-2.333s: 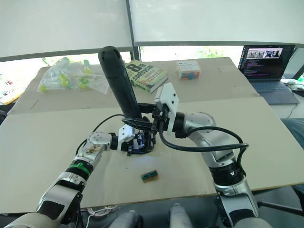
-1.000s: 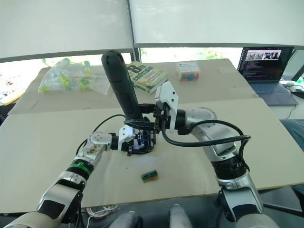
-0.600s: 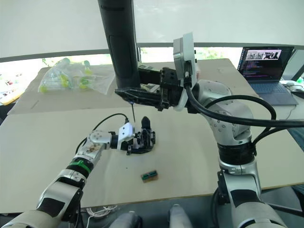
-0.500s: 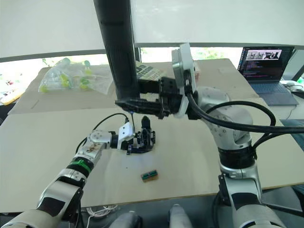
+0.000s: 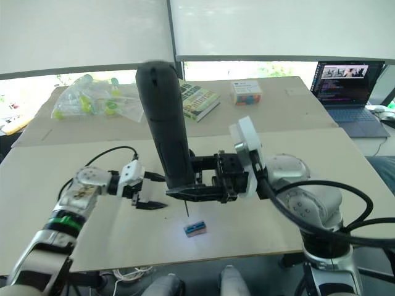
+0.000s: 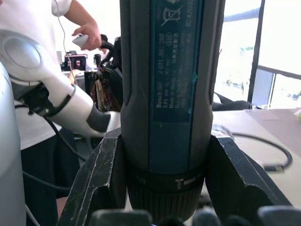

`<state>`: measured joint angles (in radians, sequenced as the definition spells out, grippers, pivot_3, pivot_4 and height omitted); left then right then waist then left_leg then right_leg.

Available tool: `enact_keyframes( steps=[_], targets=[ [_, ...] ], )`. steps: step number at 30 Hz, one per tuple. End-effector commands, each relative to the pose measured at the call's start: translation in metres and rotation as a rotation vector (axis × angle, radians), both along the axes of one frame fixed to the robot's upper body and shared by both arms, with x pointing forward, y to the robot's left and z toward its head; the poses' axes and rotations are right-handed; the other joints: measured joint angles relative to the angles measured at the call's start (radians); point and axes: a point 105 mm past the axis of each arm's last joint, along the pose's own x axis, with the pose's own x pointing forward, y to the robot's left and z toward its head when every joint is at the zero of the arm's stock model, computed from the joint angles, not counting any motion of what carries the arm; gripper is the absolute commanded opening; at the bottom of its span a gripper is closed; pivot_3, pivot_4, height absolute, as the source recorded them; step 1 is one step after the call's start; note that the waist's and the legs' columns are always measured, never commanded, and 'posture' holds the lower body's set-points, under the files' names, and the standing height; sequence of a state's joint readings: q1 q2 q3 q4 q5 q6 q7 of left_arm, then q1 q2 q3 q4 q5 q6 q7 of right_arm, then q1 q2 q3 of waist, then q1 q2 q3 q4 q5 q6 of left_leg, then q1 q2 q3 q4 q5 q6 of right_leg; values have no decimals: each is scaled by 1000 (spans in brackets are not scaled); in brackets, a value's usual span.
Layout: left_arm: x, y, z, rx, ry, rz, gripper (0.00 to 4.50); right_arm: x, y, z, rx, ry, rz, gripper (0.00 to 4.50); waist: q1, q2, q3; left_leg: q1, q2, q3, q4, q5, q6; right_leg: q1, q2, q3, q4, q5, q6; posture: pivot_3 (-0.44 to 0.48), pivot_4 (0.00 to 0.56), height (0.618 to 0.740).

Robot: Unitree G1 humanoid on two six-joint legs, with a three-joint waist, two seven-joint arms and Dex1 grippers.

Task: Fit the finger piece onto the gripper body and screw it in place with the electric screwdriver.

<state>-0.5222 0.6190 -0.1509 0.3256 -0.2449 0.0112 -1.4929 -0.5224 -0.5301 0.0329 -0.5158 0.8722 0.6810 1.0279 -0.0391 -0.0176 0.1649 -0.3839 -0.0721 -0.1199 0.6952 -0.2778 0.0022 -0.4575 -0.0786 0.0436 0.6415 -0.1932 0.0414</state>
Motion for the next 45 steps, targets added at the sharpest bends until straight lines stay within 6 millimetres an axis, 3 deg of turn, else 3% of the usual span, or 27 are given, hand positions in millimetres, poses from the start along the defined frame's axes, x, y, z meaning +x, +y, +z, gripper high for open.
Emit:
enact_keyframes(
  steps=[1, 4, 18, 45],
  targets=[
    [-27, -20, 15, -51, 16, -109, 4500, -7, 4, 8, 40, -103, -22, 1910, 2, 0, 0, 0, 0, 0, 0, 0, 0, 0, 0, 0, 0, 0, 0, 0, 150, 740],
    [-44, -31, 5, -47, 27, -143, 4500, -3, 6, -3, 39, -105, -70, 1910, 3, 0, 0, 2, 1, 0, -1, 0, 0, 1, 1, 0, -1, 0, 0, 0, 150, 740],
    [-53, -48, -24, -22, 1, -171, 4500, -3, 6, -29, 14, -73, -130, 1910, 25, 0, 0, 3, 0, 0, 0, 0, 0, 2, 1, 0, -1, 0, 0, 0, 150, 740],
    [-47, -55, -24, -44, -21, -158, 4500, 4, 1, -47, -7, -65, -166, 1910, 25, 0, 0, 3, 0, 0, 0, 0, 0, 3, 1, 0, -1, 0, 0, 0, 150, 740]
  ],
)
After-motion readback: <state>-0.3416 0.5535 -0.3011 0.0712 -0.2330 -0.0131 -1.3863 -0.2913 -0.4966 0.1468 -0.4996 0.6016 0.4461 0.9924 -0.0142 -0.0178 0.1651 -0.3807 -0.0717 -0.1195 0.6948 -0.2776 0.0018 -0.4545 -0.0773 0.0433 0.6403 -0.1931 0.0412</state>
